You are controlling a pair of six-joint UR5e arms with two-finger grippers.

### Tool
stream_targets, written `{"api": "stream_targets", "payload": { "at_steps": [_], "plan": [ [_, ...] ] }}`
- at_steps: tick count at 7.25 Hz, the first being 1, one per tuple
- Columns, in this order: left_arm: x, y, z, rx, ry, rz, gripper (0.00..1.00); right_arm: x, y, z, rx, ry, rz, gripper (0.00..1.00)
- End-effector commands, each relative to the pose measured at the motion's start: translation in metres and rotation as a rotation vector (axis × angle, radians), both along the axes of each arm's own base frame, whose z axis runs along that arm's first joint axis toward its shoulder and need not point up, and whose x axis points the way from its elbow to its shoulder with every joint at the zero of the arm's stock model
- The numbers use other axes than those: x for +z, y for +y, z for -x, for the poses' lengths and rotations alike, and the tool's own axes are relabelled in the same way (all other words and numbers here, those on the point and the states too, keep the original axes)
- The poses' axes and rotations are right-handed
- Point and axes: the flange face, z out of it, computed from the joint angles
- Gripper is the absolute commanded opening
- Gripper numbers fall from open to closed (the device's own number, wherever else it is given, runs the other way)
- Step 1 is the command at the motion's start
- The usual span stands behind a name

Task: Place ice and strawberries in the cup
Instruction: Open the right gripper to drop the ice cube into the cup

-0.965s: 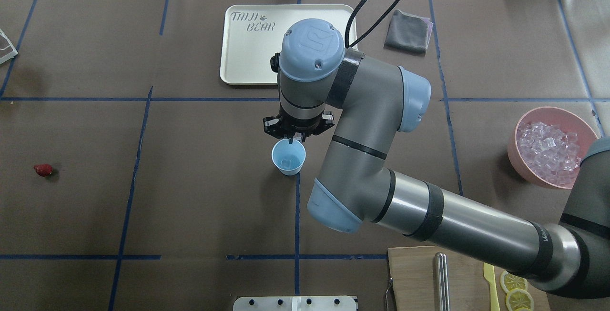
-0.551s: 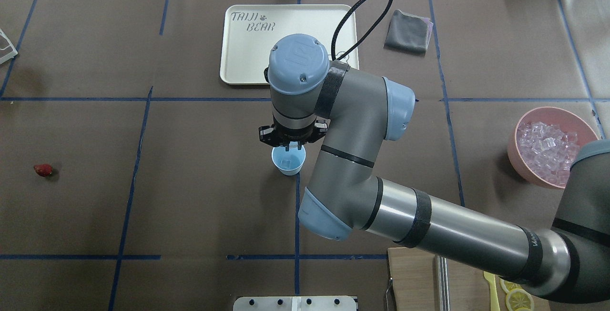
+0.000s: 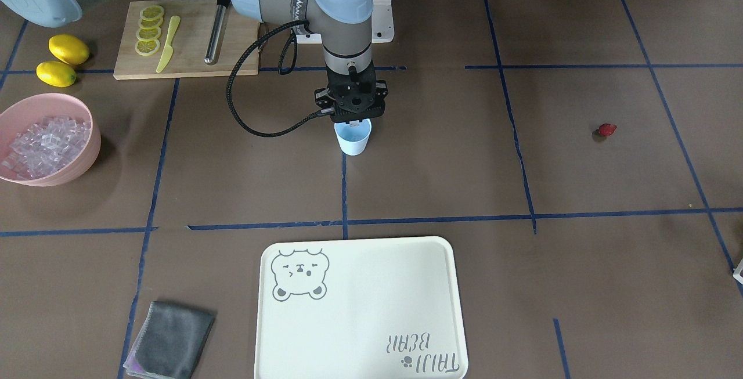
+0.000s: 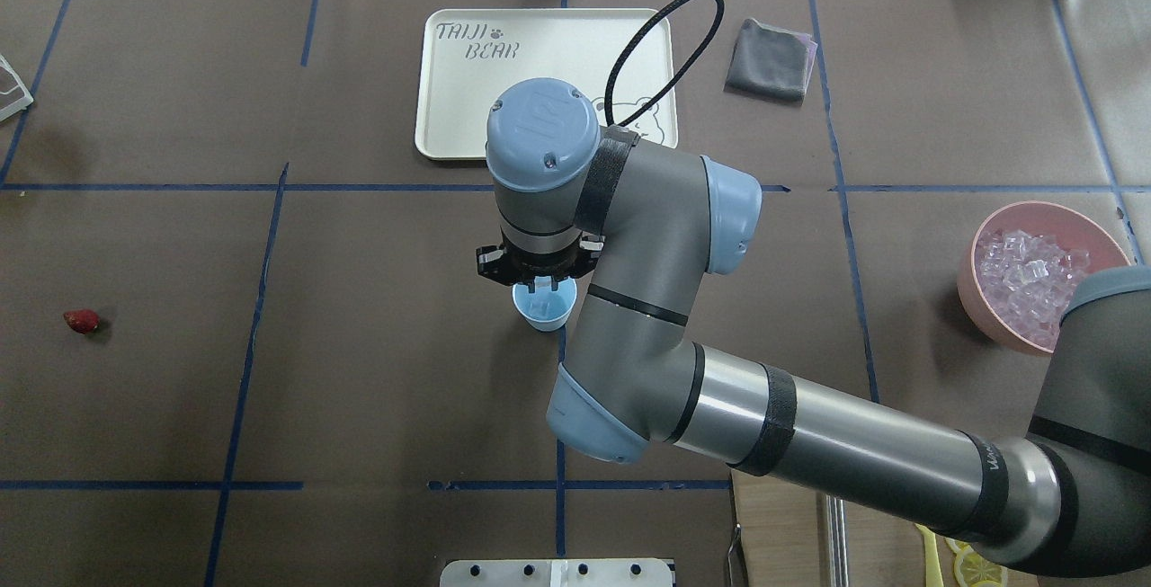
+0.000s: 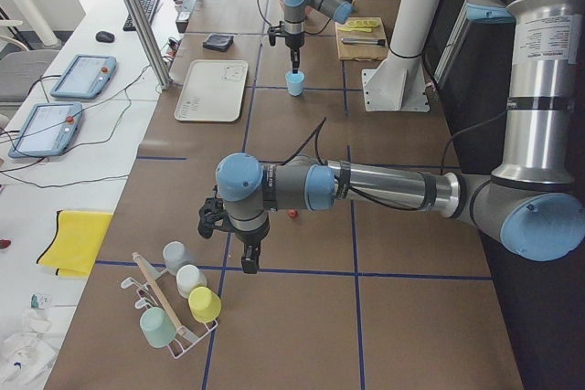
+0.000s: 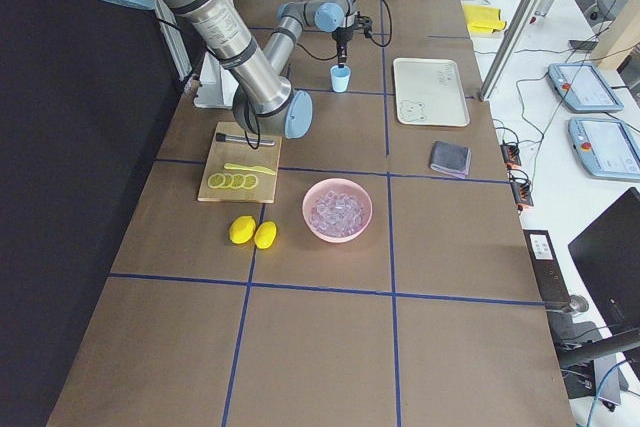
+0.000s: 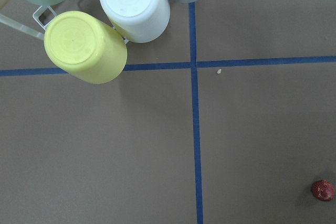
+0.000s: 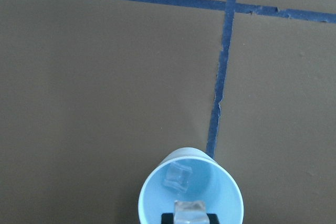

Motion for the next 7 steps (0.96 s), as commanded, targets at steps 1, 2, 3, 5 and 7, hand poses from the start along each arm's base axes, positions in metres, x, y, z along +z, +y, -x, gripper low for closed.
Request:
{"api": "stream_targets", "payload": {
  "at_steps": [1,2,3,5,7],
  "plan": [
    [-0.0003,-0.0002,0.0,0.0,0.0,0.0,1.0,-0.004,0.0002,0.0004,0.001,-0.005,-0.002,0.49],
    [-0.0003,-0.0002,0.0,0.0,0.0,0.0,1.0,-0.0029,0.0001,0.0005,0.0,-0.003,-0.002,0.56],
    [0.0012,0.0005,0.0,0.0,0.0,0.003,1.0,-0.0035,0.0003,0.0001,0.0,-0.005,-0.003,0.57],
    [0.0004,-0.0002,-0.0001,-0.001,0.002,0.002,1.0,-0.0002,0.0002,0.0002,0.0,-0.001,-0.001,0.57],
    [0.0004,-0.0002,-0.0001,-0.001,0.002,0.002,1.0,-0.0008,-0.0004,-0.0008,0.002,-0.002,-0.002,0.57]
  ]
}}
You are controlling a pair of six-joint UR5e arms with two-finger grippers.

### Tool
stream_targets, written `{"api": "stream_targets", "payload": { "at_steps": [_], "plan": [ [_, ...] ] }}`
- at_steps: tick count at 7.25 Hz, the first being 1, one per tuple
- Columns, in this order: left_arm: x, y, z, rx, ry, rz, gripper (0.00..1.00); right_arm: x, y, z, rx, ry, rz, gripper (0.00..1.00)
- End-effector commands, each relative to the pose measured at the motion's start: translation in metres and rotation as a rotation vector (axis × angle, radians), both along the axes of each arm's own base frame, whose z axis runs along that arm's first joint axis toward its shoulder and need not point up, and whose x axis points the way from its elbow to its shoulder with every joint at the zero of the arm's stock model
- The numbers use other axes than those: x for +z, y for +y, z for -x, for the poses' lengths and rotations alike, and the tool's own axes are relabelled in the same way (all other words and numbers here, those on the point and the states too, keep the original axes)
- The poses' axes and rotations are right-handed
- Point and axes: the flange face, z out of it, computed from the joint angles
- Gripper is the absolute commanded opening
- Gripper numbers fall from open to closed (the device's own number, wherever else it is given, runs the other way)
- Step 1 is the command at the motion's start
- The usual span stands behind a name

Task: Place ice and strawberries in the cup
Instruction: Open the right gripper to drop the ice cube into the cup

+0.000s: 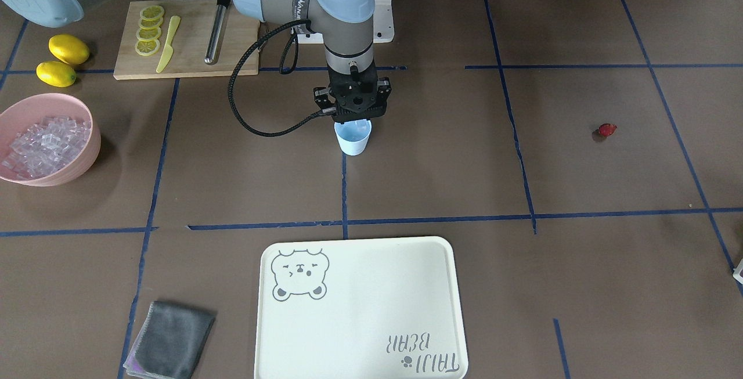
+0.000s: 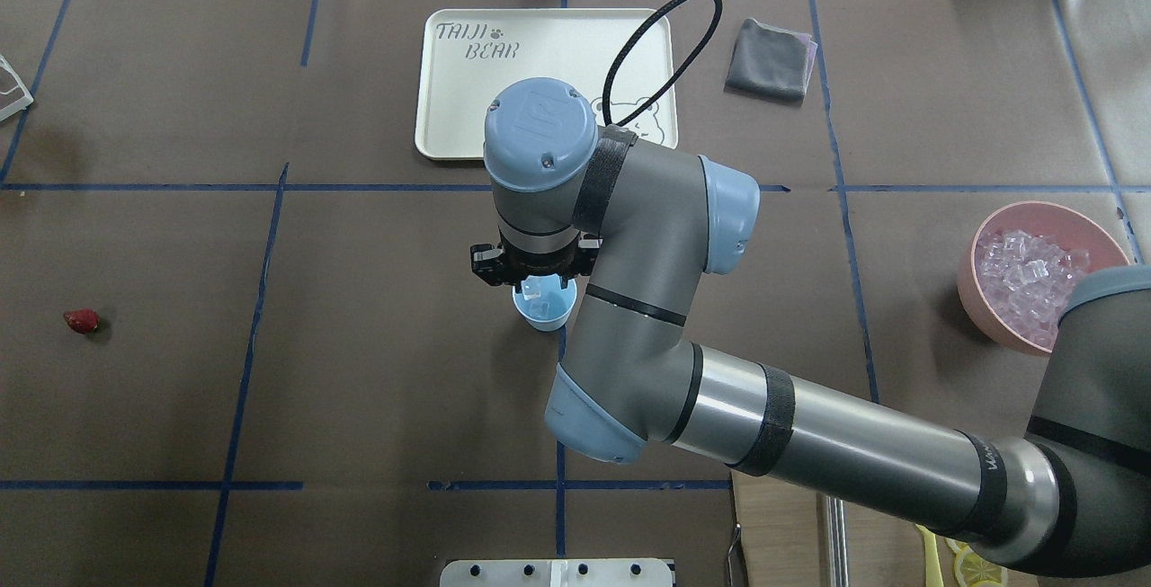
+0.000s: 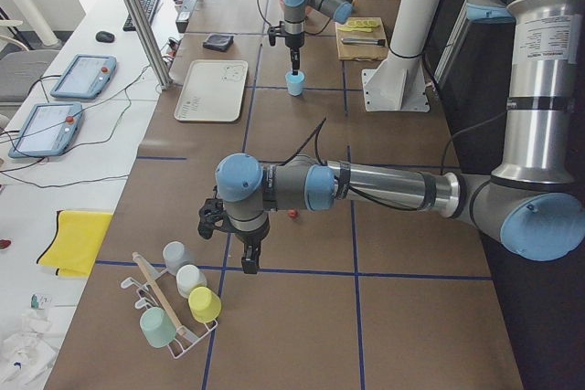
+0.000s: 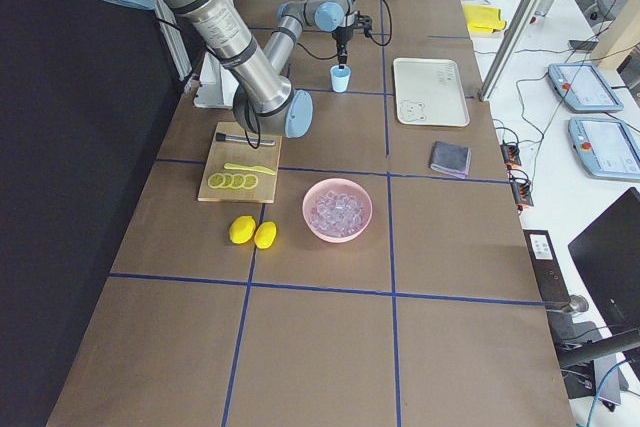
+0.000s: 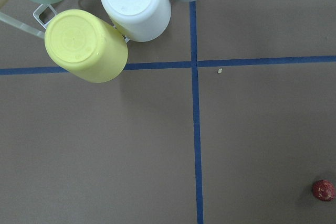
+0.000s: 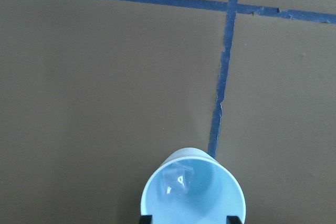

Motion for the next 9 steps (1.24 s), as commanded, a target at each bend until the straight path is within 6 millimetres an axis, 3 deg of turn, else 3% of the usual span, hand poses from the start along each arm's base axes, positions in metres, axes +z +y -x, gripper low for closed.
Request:
{"api": "stream_targets", "payload": {
  "at_steps": [1,4,5,6,8,9],
  "plan": [
    [-0.001,0.0,0.0,-0.001,0.0,-0.001,1.0,0.0,0.0,-0.001,0.0,-0.001,-0.001,0.56],
    [0.0,0.0,0.0,-0.001,0.0,0.001,1.0,-0.002,0.0,-0.002,0.0,-0.004,-0.001,0.57],
    [0.0,0.0,0.0,-0.001,0.0,0.001,1.0,-0.002,0.0,-0.002,0.001,-0.006,-0.003,0.88],
    [0.0,0.0,0.0,0.0,0.0,0.0,1.0,-0.004,0.001,-0.004,0.001,-0.01,-0.006,0.99],
    [0.001,0.0,0.0,-0.001,0.0,0.004,1.0,-0.011,-0.002,-0.014,0.01,-0.025,-0.011,0.99],
    [0.002,0.0,-0.001,0.001,0.0,0.004,1.0,-0.017,-0.008,-0.029,0.023,-0.042,-0.017,1.0]
  ]
}}
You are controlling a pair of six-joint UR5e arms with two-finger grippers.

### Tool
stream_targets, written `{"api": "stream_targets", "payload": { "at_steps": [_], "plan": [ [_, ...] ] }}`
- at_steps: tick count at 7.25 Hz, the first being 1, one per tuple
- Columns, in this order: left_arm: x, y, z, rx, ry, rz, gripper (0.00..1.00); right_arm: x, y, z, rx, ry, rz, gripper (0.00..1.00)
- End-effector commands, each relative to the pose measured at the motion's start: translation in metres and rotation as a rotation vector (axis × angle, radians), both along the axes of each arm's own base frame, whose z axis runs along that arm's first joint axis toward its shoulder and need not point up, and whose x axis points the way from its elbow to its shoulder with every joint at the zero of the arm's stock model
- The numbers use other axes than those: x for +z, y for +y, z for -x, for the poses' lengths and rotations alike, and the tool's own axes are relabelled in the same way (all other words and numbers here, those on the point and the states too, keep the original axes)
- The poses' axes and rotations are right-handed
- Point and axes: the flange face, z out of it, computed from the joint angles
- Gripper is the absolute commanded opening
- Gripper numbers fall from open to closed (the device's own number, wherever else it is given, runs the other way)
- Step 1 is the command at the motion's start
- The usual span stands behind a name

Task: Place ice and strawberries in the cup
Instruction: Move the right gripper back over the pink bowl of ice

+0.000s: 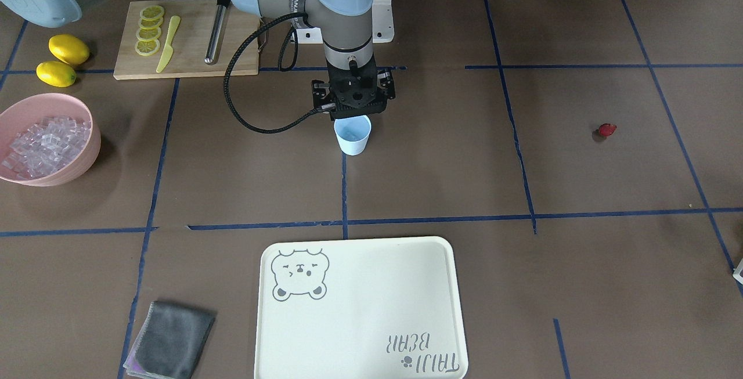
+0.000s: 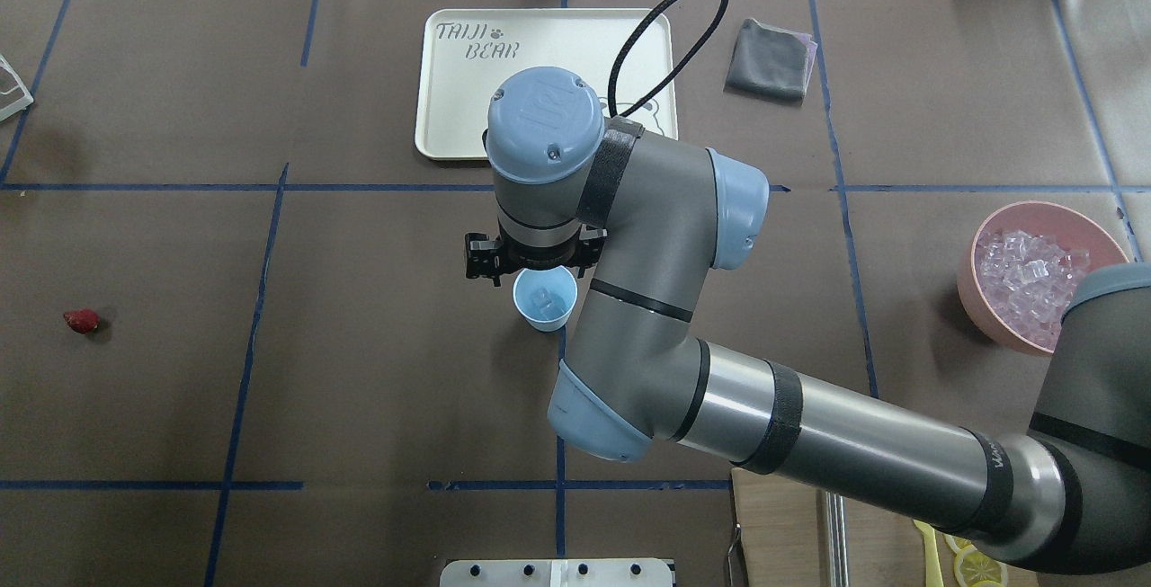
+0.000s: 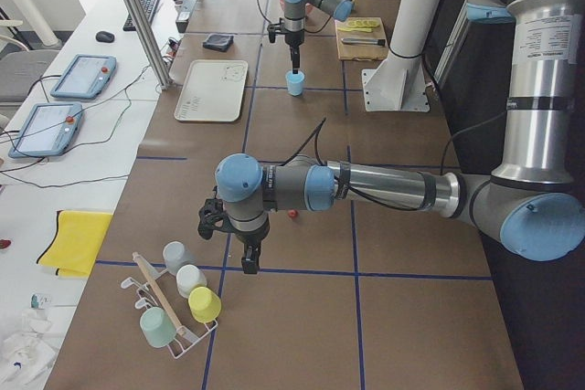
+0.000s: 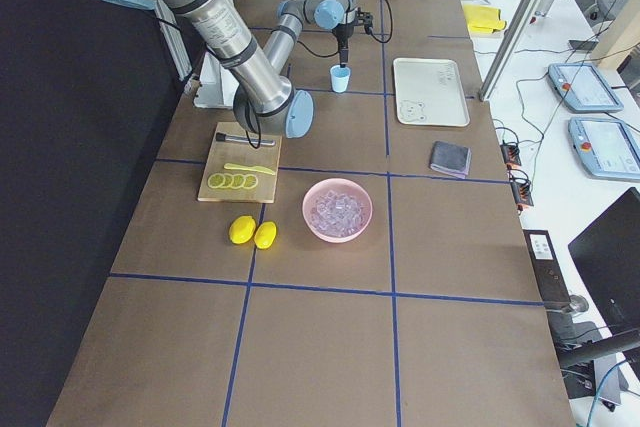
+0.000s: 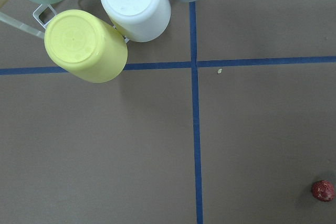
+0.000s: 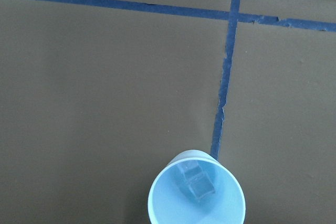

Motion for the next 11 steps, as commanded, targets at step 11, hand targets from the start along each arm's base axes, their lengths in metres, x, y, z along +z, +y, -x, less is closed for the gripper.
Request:
{"api": "stream_targets", "payload": {
  "at_steps": [11],
  "plan": [
    [-0.004,0.0,0.0,-0.006,0.0,-0.002,1.0,0.271,-0.054,-0.402,-0.151,0.097,-0.189,1.0]
  ]
}}
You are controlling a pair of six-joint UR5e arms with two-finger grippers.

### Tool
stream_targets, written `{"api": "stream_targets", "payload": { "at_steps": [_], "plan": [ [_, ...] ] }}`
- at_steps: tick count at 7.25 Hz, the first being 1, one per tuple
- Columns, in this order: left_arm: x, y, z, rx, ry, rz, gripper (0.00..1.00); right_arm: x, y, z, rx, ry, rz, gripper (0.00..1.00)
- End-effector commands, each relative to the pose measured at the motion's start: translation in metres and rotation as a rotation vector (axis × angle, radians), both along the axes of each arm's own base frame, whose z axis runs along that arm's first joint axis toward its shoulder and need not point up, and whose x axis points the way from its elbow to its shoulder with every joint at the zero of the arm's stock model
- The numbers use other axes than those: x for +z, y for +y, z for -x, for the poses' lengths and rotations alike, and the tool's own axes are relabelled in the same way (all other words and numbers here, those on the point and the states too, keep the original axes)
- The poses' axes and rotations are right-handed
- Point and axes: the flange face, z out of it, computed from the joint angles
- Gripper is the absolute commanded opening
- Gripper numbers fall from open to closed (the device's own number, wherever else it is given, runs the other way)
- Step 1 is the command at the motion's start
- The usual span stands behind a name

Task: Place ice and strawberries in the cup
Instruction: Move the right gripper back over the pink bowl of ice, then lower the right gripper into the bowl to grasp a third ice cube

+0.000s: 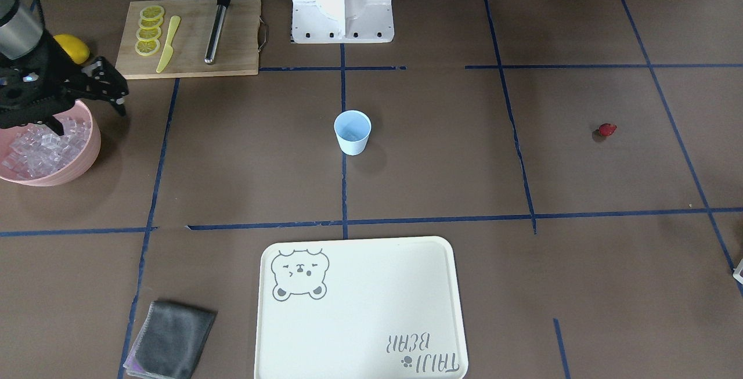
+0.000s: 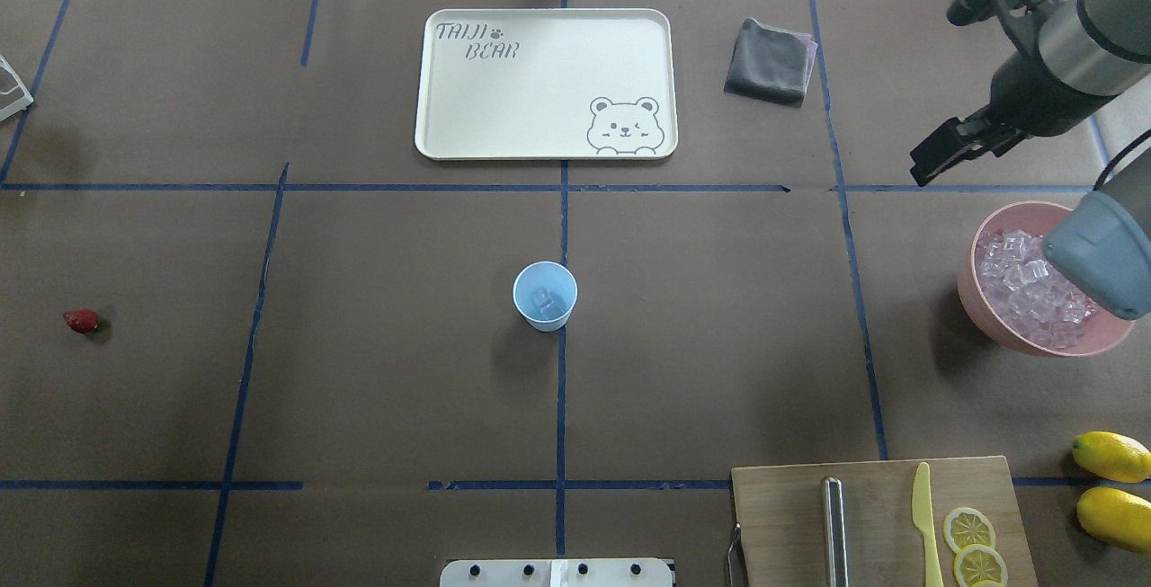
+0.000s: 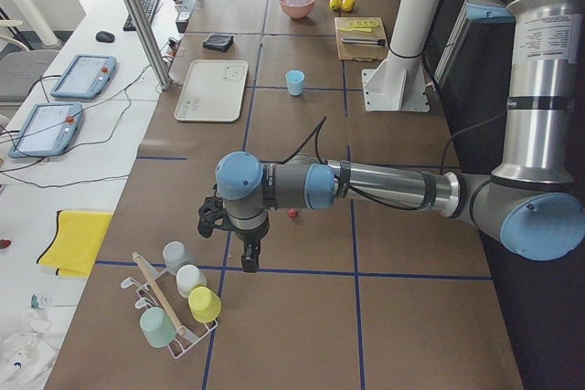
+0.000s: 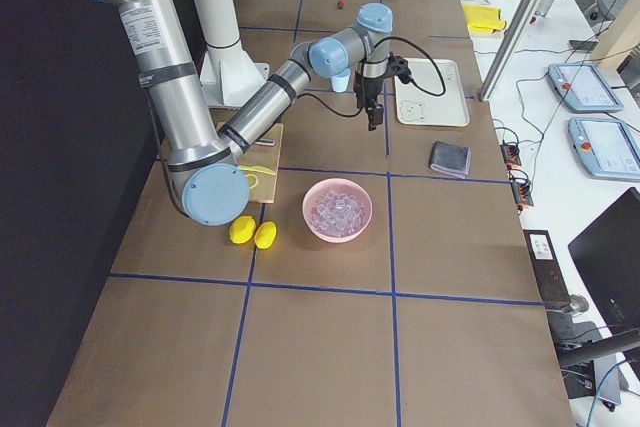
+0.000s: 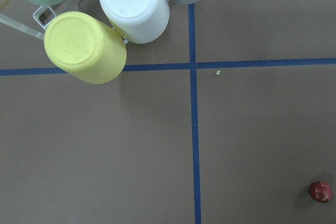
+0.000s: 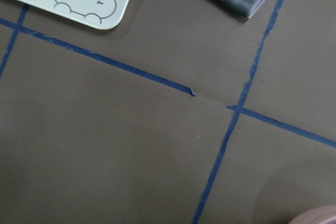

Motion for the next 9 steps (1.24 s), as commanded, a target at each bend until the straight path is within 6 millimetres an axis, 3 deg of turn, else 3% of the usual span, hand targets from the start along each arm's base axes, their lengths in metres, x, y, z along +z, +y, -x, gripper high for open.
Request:
{"api": "stream_targets", "payload": {
  "at_steps": [1,4,6,9],
  "plan": [
    [0.0,0.0,0.0,0.0,0.0,0.0,1.0,0.067,0.017,-0.036,0.014,0.029,0.033,1.0],
    [-0.001,0.0,0.0,0.0,0.0,-0.001,1.0,0.126,0.035,-0.05,0.022,0.045,0.077,1.0],
    [-0.002,0.0,0.0,0.0,0.0,-0.004,1.0,0.178,0.02,-0.042,0.035,0.038,0.087,1.0],
    [-0.002,0.0,-0.001,0.001,0.0,-0.006,1.0,0.194,0.023,-0.028,0.021,0.039,0.113,1.0]
  ]
}}
